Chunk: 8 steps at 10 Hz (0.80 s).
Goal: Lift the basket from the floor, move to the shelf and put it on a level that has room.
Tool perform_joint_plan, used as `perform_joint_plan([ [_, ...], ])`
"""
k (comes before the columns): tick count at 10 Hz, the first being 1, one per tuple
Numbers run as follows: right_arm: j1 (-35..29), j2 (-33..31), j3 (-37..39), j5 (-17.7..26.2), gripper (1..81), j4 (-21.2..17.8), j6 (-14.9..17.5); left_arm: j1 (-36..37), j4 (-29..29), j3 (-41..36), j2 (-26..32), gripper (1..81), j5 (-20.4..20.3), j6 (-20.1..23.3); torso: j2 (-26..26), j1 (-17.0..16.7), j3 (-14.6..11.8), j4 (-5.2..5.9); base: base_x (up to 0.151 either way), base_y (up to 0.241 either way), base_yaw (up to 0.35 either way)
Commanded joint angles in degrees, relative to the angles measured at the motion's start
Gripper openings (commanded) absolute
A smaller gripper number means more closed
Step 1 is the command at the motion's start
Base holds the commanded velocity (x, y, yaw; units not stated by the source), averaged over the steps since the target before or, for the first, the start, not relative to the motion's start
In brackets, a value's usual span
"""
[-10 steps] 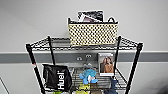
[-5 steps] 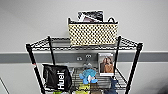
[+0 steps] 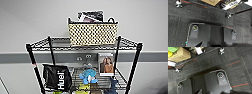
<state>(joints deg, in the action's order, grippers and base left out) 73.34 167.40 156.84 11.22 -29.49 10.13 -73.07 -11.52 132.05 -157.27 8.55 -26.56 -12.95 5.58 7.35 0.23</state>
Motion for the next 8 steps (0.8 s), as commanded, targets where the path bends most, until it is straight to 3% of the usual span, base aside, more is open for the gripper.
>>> perform_joint_plan([
  [1, -0.87, 1.47, 1.00, 0.21, 81.1, 0.92, 0.77, 1.66, -4.48, 6.21, -5.25, 81.1, 2.26, 0.46, 0.00, 0.00, 0.02, 0.00, 0.000, 0.000, 0.000],
  [4, 2.30, 4.89, 2.14, -4.17, 81.1, 4.78, 0.94, -0.37, -6.50, 11.38, -10.52, 81.1, 2.26, 0.46, 0.00, -0.02, -0.02, 0.00, 0.000, 0.000, 0.000],
  [8, 5.64, 7.45, 3.55, -7.17, 81.1, 5.32, 0.86, -2.65, -7.29, 21.23, -16.59, 81.1, 2.26, 0.46, -0.02, -0.02, -0.04, 0.00, 0.000, 0.000, 0.000],
])
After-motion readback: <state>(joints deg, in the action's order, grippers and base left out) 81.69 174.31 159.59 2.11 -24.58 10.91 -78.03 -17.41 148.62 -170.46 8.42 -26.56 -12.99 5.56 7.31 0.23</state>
